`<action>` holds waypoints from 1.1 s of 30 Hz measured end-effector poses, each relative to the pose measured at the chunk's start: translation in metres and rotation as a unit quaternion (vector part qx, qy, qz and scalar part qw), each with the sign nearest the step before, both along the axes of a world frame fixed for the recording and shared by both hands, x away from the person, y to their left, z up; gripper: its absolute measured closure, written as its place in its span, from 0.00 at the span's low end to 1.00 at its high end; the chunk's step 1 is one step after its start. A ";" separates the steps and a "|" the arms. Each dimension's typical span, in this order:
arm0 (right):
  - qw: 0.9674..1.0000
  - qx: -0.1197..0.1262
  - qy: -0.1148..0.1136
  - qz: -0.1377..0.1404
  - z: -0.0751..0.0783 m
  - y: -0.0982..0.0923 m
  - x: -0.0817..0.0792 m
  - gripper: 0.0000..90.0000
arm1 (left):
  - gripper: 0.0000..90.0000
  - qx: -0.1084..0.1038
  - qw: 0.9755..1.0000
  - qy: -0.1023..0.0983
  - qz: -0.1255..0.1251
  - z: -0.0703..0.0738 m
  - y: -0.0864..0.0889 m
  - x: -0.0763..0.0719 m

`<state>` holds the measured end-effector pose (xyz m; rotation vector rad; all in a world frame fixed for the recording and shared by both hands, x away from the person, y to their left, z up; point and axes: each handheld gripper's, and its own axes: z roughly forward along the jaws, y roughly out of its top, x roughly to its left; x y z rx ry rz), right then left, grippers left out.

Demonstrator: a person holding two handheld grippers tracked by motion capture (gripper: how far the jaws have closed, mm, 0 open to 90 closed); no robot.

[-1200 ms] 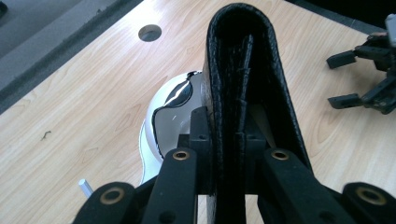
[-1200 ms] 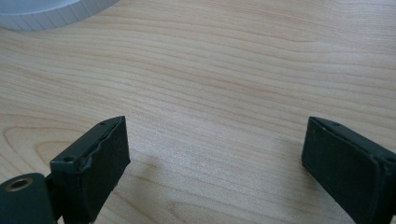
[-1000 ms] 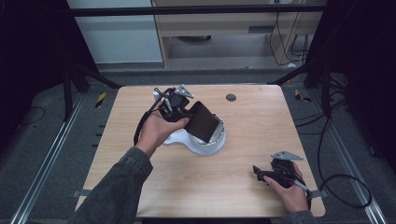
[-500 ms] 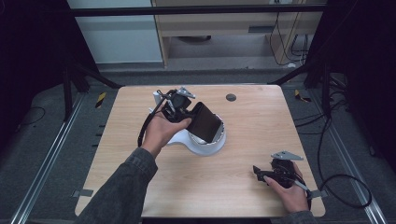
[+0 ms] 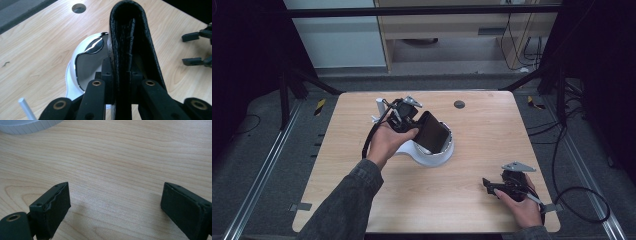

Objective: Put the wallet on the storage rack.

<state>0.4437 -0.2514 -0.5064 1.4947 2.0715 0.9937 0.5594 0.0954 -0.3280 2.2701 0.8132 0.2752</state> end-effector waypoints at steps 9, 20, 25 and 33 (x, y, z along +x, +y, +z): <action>1.000 -0.001 0.002 0.002 -0.001 0.001 0.000 0.10 | 0.86 -0.007 1.000 0.002 0.007 -0.001 0.007 0.007; 1.000 -0.004 0.005 0.004 -0.002 0.003 0.000 0.10 | 0.73 -0.023 0.999 -0.024 0.018 0.006 0.015 0.003; 1.000 -0.005 0.004 0.005 -0.002 0.003 0.000 0.10 | 0.70 -0.023 0.999 -0.039 0.020 0.013 0.019 0.000; 1.000 -0.003 0.006 0.006 -0.001 0.003 -0.001 0.11 | 0.71 -0.025 0.998 -0.046 0.021 0.018 0.022 -0.002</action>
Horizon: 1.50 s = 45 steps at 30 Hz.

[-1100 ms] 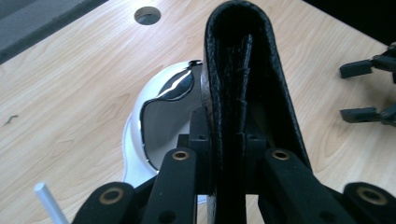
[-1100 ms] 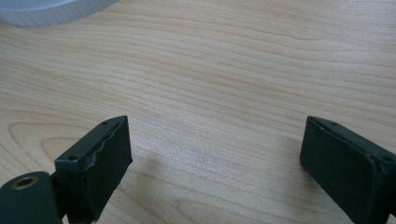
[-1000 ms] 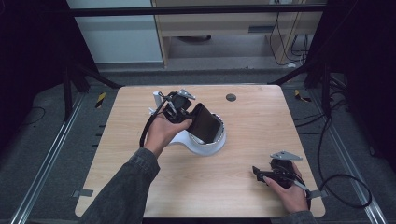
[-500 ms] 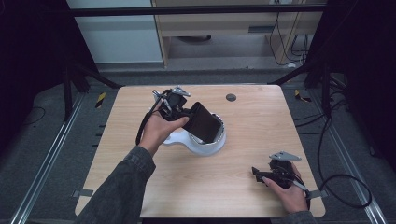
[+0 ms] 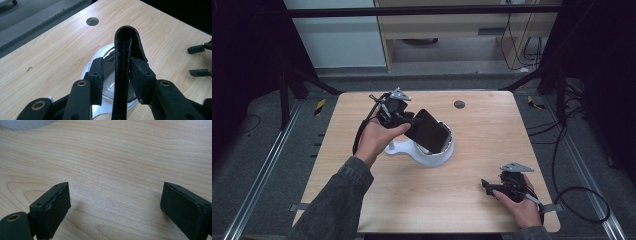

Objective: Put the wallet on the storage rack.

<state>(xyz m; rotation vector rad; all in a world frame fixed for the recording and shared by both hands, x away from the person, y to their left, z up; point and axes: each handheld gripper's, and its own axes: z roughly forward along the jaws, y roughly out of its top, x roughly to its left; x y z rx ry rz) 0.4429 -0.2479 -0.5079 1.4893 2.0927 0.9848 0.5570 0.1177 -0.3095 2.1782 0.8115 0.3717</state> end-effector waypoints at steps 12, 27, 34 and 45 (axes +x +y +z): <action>1.000 0.002 0.001 0.001 0.000 0.000 0.000 0.11 | 0.69 0.003 1.000 -0.012 -0.001 0.005 -0.001 -0.002; 1.000 0.001 0.002 0.004 0.000 0.001 -0.001 0.11 | 0.62 0.003 0.999 -0.034 -0.004 0.014 -0.001 -0.007; 1.000 -0.001 0.001 0.004 0.000 0.002 -0.001 0.11 | 0.61 0.003 0.999 -0.044 -0.009 0.022 -0.001 -0.011; 1.000 -0.003 0.000 0.005 0.000 0.002 0.000 0.11 | 0.59 0.004 0.998 -0.061 -0.018 0.025 -0.003 -0.019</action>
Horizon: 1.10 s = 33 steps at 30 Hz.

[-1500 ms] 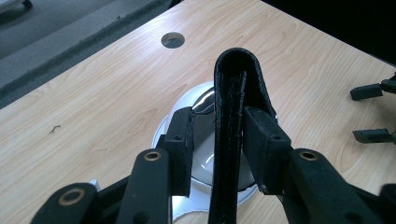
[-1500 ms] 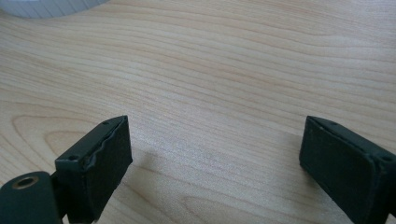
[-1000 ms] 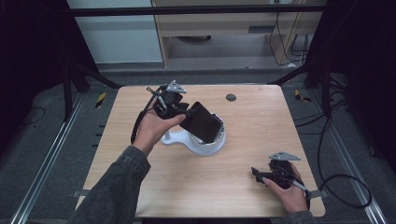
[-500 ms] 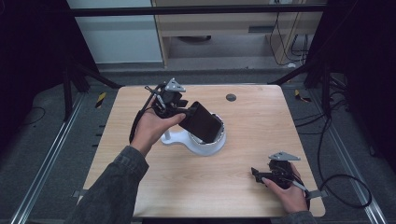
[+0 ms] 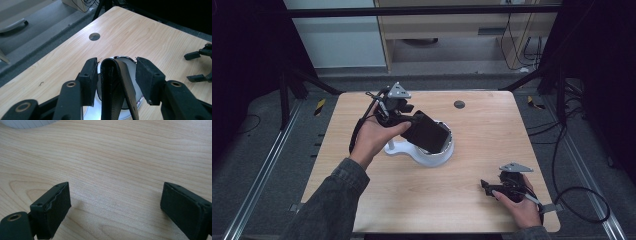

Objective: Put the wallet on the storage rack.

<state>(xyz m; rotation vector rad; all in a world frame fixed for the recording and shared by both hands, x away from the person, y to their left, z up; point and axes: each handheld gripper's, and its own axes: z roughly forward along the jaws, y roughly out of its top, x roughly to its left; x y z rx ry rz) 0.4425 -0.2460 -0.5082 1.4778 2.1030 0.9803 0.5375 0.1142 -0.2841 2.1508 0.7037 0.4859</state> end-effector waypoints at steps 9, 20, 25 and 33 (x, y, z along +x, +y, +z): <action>1.000 0.001 0.000 0.001 0.000 0.000 0.000 0.11 | 0.50 -0.008 1.000 -0.020 -0.011 0.004 0.000 -0.015; 1.000 0.002 0.002 0.003 0.000 0.001 -0.001 0.10 | 0.25 0.002 0.999 -0.036 -0.029 -0.008 0.009 -0.051; 1.000 -0.004 -0.002 0.004 -0.001 0.002 -0.001 0.09 | 0.15 -0.013 0.999 -0.034 -0.015 -0.022 0.025 -0.066; 1.000 -0.006 -0.002 0.007 -0.001 0.003 -0.002 0.07 | 0.10 -0.013 1.000 -0.017 -0.011 -0.055 0.044 -0.087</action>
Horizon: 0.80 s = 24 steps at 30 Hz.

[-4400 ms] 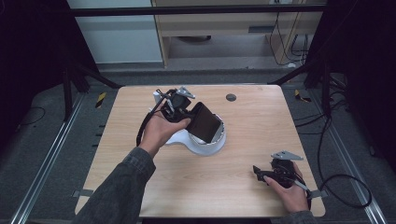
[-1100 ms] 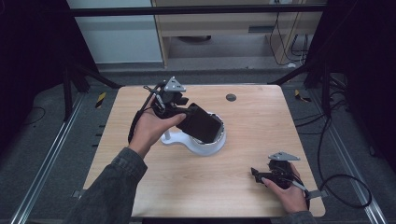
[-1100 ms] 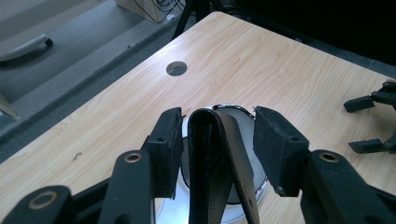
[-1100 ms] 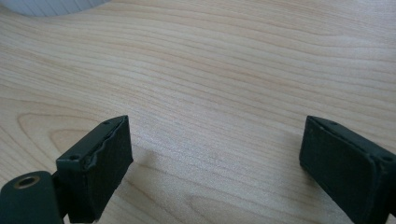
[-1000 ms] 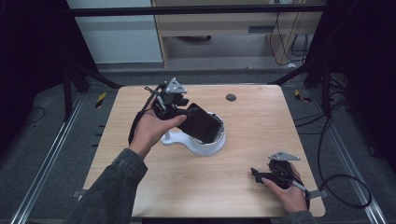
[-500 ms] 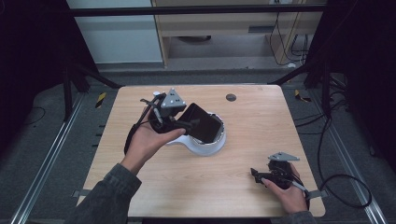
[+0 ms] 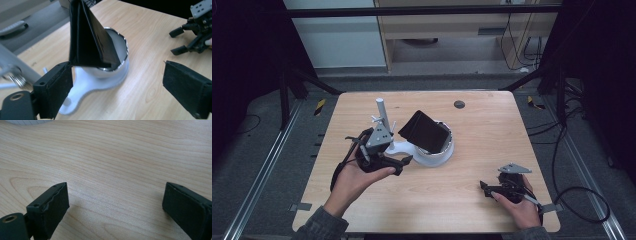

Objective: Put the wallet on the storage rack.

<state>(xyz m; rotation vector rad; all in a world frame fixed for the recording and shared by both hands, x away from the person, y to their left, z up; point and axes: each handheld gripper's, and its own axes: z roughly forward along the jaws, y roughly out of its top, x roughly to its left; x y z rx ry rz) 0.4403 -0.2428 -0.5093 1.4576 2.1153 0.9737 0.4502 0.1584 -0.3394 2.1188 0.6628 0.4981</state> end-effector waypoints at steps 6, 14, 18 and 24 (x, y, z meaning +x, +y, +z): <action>1.000 -0.010 -0.004 0.002 -0.001 0.002 -0.001 0.05 | 0.08 0.002 1.000 0.029 0.001 -0.034 0.009 -0.006; 1.000 -0.019 -0.013 0.005 -0.003 0.003 -0.001 0.05 | 0.07 0.022 0.998 0.059 0.013 -0.087 0.019 -0.005; 1.000 -0.023 -0.014 0.008 -0.003 0.003 -0.001 0.05 | 0.07 0.035 0.997 0.067 0.022 -0.110 0.026 -0.002; 1.000 -0.026 -0.007 0.009 -0.003 0.006 -0.002 0.03 | 0.08 0.049 0.995 0.069 0.053 -0.141 0.041 0.005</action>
